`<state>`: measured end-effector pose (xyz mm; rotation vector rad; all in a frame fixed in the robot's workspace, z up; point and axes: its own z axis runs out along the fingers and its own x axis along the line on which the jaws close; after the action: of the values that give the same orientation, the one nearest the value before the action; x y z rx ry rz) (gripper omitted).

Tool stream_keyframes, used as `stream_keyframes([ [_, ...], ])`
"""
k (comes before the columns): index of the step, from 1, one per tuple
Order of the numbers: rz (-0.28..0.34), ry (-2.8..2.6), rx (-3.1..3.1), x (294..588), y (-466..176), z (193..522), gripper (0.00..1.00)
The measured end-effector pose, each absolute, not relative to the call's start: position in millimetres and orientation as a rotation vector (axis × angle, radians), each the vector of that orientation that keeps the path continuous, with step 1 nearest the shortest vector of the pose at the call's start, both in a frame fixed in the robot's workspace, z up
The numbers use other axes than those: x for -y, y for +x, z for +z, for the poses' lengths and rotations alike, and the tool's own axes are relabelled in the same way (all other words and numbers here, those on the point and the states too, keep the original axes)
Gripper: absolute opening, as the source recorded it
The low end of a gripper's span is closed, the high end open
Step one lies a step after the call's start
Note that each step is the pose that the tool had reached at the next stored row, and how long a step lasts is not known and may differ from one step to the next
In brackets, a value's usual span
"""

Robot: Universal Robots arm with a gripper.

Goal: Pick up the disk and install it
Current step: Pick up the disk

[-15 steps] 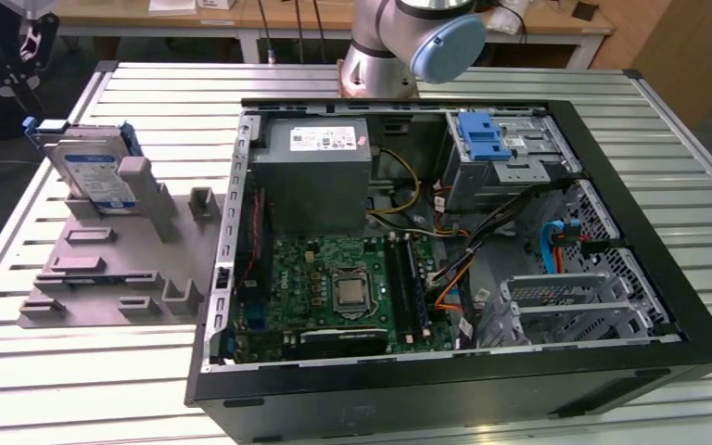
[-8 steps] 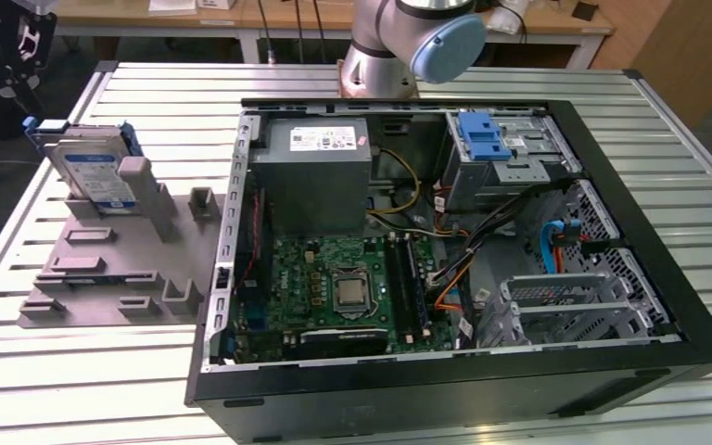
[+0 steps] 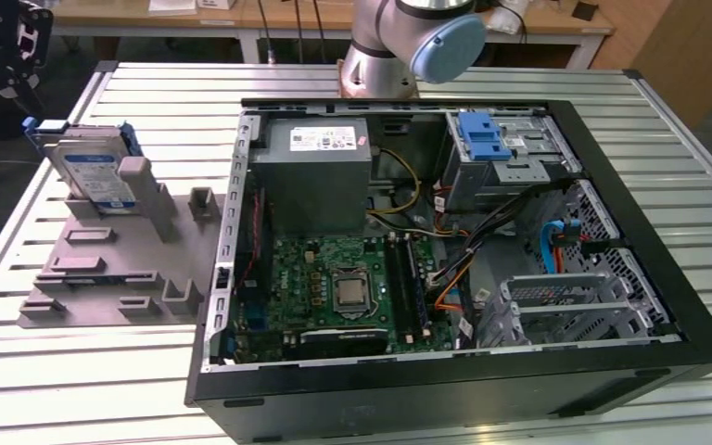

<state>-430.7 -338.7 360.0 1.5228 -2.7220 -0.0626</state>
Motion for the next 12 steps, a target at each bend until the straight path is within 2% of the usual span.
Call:
stream_keyframes([
  [12, -0.071, 1.730, 2.616, 338.6, -430.8, 359.1, 0.11],
])
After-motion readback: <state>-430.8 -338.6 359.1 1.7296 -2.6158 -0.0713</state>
